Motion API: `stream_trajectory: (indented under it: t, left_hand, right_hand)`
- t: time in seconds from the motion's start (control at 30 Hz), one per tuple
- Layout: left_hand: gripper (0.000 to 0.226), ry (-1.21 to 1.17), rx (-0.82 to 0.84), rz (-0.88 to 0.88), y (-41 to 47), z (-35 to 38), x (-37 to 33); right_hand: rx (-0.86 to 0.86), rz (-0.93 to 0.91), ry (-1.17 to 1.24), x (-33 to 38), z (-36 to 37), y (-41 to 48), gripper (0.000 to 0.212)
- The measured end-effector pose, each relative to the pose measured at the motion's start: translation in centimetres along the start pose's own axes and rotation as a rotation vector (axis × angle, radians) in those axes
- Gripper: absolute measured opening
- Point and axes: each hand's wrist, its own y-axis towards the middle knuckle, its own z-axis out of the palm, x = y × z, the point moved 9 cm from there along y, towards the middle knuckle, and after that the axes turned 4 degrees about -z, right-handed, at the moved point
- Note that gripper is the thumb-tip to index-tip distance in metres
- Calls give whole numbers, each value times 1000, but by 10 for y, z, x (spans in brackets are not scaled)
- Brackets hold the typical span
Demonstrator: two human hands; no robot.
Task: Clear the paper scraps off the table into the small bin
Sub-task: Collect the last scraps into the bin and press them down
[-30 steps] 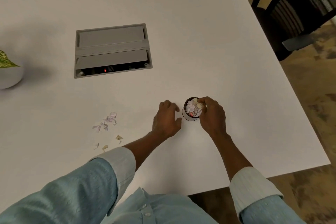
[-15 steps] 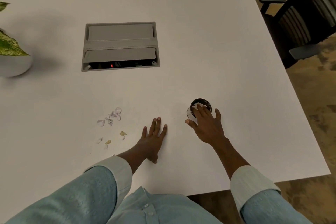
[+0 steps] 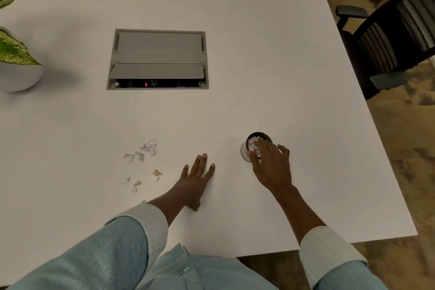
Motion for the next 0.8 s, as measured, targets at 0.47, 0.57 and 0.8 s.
stream_trajectory:
  t: [0.47, 0.57, 0.8]
  left_hand:
    - [138, -51, -67, 27, -1, -4, 3]
    - [121, -102, -115, 45, -6, -5, 9]
    - [67, -311, -289, 21, -36, 1, 37]
  right_hand:
    - [275, 42, -70, -9, 34, 6, 53]
    - [118, 77, -18, -5, 15, 3, 35]
    - [-142, -33, -18, 40, -13, -10, 31]
